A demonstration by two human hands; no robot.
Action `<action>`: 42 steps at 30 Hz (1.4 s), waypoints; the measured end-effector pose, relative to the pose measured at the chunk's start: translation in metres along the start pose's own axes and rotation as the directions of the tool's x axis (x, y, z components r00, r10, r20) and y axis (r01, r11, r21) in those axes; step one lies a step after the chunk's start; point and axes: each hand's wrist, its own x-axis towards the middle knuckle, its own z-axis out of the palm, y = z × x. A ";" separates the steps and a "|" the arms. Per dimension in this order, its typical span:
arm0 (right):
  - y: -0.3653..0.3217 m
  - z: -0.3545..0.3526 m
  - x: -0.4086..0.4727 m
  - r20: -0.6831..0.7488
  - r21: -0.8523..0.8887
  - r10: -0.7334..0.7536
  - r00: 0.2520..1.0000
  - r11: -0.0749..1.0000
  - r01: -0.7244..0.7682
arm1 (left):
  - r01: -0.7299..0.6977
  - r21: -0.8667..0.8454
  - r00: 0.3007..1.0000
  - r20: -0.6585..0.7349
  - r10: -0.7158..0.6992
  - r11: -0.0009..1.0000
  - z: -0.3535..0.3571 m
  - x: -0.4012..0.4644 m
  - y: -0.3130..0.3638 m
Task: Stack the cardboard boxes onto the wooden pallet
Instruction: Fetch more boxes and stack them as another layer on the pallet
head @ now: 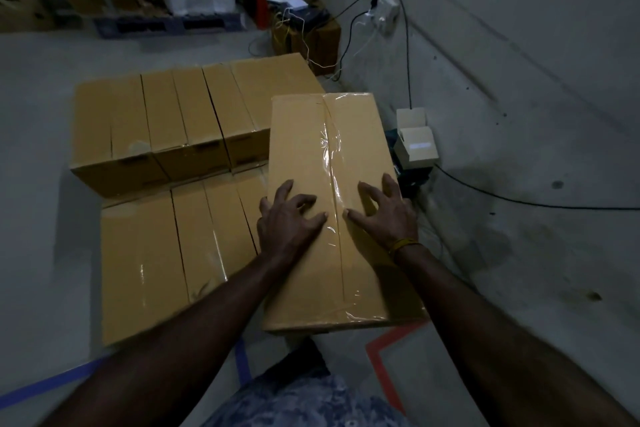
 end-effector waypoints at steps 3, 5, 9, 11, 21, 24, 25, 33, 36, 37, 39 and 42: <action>0.016 0.003 0.041 0.027 -0.003 -0.003 1.000 1.000 0.004 | 0.035 -0.009 0.999 0.019 -0.035 0.999 0.024 0.036 0.006; 0.028 0.005 0.070 0.053 -0.004 -0.003 0.999 1.000 0.003 | 0.070 -0.025 0.997 0.025 -0.069 0.997 0.040 0.058 0.012; 0.052 0.003 0.121 0.100 -0.014 -0.024 0.995 1.000 0.026 | 0.090 -0.060 0.994 0.065 -0.086 0.994 0.068 0.097 0.022; 0.063 0.002 0.141 0.140 -0.020 -0.009 0.990 1.000 0.012 | 0.122 -0.048 0.990 0.075 -0.118 0.991 0.081 0.113 0.027; 0.137 0.037 0.249 0.273 -0.023 -0.068 0.960 0.997 0.078 | 0.266 0.027 0.960 0.086 -0.268 0.964 0.183 0.190 0.046; 0.173 0.059 0.282 0.300 0.018 -0.096 0.949 0.995 0.095 | 0.342 0.036 0.934 0.103 -0.344 0.939 0.226 0.207 0.051; 0.185 0.070 0.294 0.305 0.019 -0.102 0.947 0.995 0.101 | 0.369 0.035 0.923 0.101 -0.371 0.929 0.241 0.214 0.050; 0.219 0.170 0.394 0.397 -0.006 -0.164 0.903 0.983 0.181 | 0.390 0.110 0.920 -0.077 -0.383 0.914 0.341 0.280 -0.014; 0.222 0.210 0.424 0.345 0.073 -0.204 0.916 0.979 0.191 | 0.363 0.164 0.929 -0.135 -0.344 0.917 0.365 0.309 -0.043; 0.223 0.222 0.435 0.320 0.094 -0.217 0.922 0.976 0.197 | 0.362 0.176 0.929 -0.149 -0.339 0.915 0.371 0.319 -0.051; 0.226 0.244 0.457 0.306 0.102 -0.223 0.926 0.974 0.201 | 0.352 0.183 0.931 -0.169 -0.323 0.918 0.383 0.339 -0.067; 0.233 0.271 0.487 0.350 0.102 -0.222 0.910 0.975 0.198 | 0.344 0.155 0.937 -0.118 -0.328 0.926 0.405 0.366 -0.095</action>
